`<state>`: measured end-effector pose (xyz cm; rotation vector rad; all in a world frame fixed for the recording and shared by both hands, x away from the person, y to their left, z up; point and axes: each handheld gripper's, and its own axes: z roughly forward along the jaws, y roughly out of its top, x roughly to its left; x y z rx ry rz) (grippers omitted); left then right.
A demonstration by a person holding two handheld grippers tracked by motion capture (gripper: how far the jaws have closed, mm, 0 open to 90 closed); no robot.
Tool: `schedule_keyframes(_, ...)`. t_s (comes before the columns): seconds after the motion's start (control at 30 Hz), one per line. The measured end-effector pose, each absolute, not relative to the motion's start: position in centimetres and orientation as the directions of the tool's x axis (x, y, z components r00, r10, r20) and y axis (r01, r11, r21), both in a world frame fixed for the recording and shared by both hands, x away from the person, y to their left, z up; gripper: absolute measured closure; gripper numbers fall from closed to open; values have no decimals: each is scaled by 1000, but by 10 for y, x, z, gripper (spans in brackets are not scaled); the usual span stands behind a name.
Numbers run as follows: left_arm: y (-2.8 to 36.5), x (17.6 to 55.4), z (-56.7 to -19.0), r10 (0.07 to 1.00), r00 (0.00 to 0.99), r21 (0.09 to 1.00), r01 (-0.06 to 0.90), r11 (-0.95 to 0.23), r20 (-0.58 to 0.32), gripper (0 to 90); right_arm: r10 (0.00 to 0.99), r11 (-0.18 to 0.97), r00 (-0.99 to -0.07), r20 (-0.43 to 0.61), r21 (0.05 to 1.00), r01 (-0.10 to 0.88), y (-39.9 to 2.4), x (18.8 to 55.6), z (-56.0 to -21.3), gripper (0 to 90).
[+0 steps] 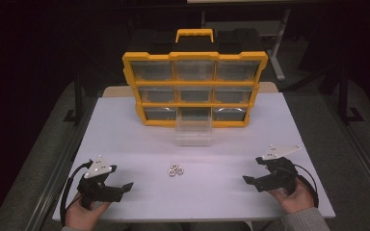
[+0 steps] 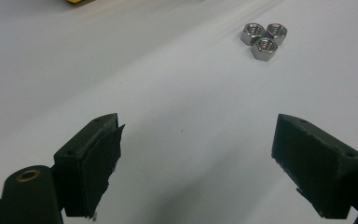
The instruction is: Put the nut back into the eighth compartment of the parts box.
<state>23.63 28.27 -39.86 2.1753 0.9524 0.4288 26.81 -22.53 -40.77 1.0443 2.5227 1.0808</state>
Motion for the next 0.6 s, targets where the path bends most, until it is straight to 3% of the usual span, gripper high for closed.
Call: schedule_keyframes(0.6,280,236,-398,732,680,714,495,-496,37,150,674,495,-734,89,683,537,-220,269,-404,155)
